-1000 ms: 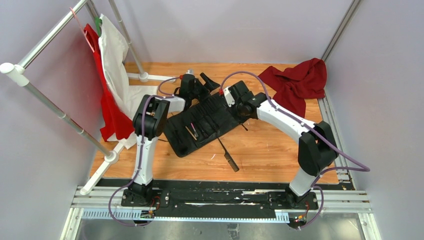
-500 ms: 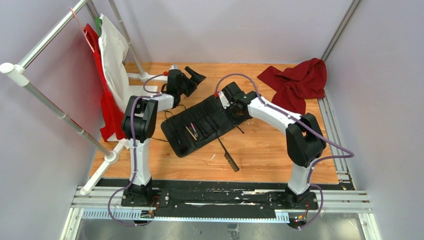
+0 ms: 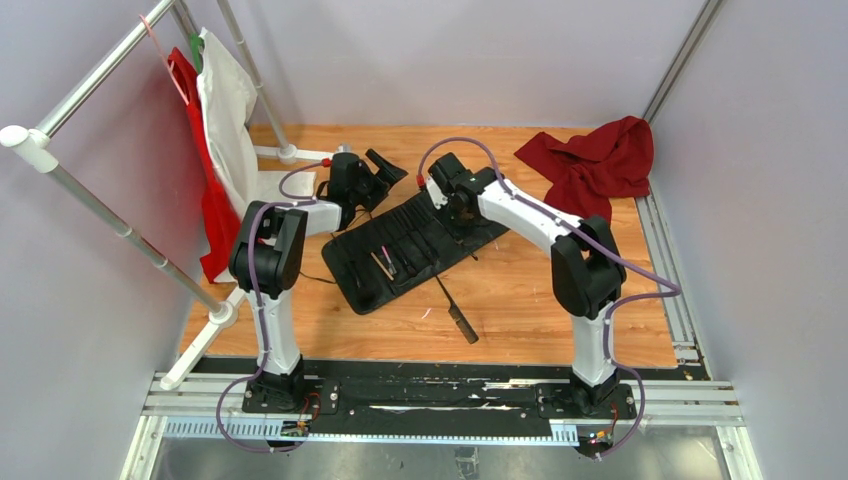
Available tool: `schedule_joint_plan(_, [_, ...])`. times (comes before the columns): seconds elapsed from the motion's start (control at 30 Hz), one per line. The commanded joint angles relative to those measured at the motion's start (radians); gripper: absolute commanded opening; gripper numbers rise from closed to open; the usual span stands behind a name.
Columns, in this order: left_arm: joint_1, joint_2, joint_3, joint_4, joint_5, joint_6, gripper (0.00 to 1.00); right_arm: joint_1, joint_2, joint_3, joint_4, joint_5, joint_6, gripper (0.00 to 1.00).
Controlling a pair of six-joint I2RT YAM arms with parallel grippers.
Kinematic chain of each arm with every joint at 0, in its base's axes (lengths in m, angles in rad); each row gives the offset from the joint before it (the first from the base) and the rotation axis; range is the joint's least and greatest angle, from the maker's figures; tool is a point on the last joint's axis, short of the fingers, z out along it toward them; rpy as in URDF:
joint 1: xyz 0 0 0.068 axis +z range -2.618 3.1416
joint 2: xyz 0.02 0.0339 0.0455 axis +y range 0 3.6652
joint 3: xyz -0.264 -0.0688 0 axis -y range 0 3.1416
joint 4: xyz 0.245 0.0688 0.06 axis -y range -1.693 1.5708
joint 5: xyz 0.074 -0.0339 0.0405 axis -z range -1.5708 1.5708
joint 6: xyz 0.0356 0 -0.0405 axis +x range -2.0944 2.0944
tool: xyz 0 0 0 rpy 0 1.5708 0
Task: Organize the makeup
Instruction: Place the makeup brush in the cosmetics bag.
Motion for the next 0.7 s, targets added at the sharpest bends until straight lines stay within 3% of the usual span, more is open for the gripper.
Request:
schedule_joint_plan(0.0, [-0.004, -0.041, -0.026, 0.002, 0.004, 0.014, 0.98, 0.017, 0.056, 0.067, -0.109, 0.001, 0.022, 0.01])
schedule_joint_plan(0.67, [-0.005, -0.015, -0.051, 0.003, 0.022, 0.007, 0.98, 0.017, 0.215, 0.244, -0.248, 0.016, 0.044, 0.01])
